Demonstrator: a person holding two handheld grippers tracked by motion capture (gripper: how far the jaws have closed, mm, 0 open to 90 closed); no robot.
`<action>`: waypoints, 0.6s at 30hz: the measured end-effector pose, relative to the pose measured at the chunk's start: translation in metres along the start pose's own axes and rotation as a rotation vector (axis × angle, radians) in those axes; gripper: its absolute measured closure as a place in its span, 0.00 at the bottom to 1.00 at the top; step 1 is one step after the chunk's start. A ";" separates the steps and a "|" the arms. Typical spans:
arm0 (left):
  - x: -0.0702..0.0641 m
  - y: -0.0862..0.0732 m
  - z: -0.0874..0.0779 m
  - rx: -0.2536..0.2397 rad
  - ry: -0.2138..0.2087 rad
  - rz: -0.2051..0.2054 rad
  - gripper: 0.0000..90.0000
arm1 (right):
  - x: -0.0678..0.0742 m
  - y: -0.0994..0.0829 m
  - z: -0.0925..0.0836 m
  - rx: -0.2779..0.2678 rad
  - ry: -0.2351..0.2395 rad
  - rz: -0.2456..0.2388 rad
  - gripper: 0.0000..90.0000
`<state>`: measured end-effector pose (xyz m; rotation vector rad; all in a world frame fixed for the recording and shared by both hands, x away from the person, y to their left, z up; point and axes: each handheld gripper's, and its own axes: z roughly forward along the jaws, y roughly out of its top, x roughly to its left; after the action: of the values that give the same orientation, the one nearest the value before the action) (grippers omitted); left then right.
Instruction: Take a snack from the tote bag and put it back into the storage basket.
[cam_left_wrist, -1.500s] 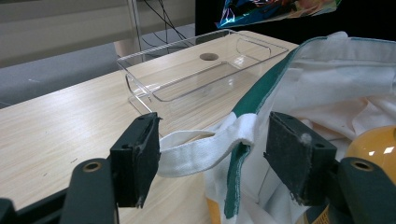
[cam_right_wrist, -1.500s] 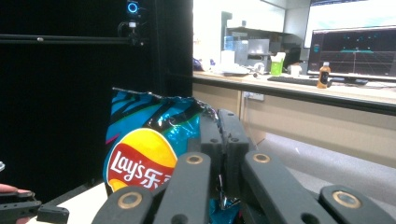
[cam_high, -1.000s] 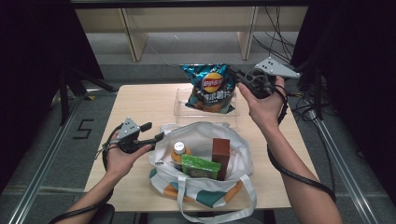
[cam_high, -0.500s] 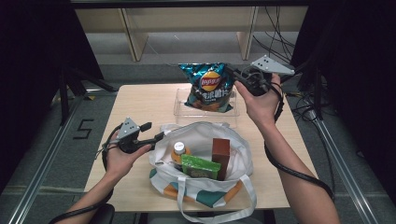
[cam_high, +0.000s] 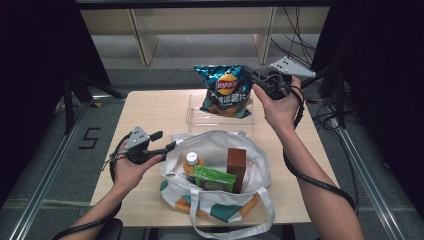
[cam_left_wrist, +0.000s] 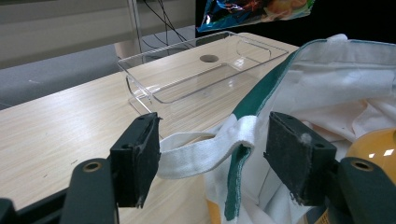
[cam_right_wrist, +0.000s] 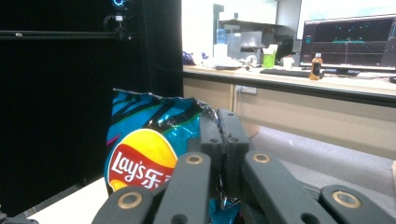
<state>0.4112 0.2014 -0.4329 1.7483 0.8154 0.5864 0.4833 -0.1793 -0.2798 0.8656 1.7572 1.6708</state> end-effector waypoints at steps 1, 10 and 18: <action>0.000 0.000 0.000 0.000 0.000 0.000 0.38 | -0.001 0.000 0.001 -0.002 -0.004 -0.013 1.00; 0.000 0.000 -0.001 -0.004 0.001 -0.005 0.38 | -0.004 -0.003 0.009 0.000 -0.020 0.017 1.00; 0.000 0.000 0.000 -0.006 0.000 -0.006 0.38 | -0.007 -0.004 0.013 0.004 -0.033 0.027 1.00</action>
<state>0.4112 0.2019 -0.4324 1.7399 0.8180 0.5843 0.4974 -0.1766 -0.2850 0.9172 1.7344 1.6610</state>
